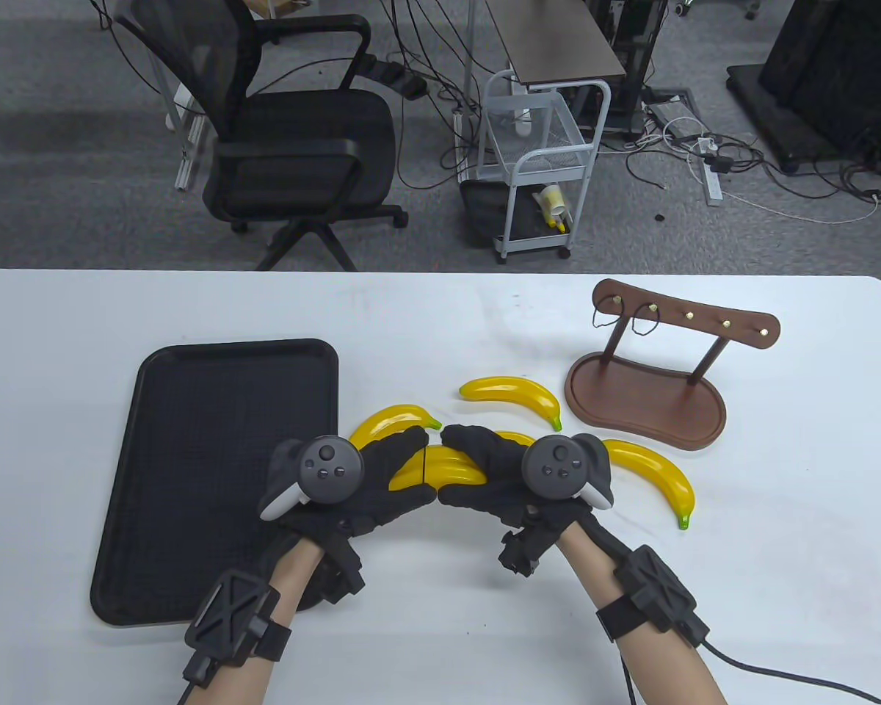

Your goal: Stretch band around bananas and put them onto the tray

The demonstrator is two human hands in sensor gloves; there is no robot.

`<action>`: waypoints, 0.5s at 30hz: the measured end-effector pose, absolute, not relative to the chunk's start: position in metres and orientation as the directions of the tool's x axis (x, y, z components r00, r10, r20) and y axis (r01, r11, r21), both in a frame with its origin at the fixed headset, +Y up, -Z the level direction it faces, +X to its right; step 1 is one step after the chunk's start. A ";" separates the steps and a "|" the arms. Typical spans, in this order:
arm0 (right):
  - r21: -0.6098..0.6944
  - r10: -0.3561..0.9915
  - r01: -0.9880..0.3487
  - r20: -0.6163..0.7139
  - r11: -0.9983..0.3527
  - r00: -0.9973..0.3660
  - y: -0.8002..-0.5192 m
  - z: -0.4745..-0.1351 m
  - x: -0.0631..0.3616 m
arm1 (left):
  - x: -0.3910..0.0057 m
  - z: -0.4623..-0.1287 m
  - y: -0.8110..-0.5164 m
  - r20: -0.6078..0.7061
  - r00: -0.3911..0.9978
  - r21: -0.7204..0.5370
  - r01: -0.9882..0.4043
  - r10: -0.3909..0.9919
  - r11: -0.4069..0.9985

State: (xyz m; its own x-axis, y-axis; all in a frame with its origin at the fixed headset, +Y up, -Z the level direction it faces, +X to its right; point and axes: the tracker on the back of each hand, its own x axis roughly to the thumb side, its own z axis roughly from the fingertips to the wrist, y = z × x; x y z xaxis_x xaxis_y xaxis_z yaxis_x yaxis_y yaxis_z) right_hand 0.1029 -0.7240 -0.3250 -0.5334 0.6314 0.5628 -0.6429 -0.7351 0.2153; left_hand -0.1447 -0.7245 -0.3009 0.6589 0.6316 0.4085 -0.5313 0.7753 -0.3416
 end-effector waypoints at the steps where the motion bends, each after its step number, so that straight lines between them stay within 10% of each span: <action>1: 0.214 0.631 -0.643 0.562 -0.736 -0.535 -0.724 -0.325 0.103 | -0.145 -0.301 -0.724 0.408 0.659 -0.341 -0.532 0.632 0.775; 15: 0.218 0.537 -0.525 0.602 -0.823 -0.591 -0.715 -0.322 0.098 | -0.145 -0.302 -0.724 0.385 0.663 -0.343 -0.543 0.641 0.767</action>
State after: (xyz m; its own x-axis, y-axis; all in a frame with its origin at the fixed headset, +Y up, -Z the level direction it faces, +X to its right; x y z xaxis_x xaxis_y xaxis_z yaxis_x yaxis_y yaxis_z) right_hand 0.0980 -0.7153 -0.3222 -0.5910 0.5367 0.6023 -0.5253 -0.8226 0.2176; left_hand -0.1453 -0.7239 -0.3017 0.6633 0.6415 0.3854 -0.5426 0.7669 -0.3427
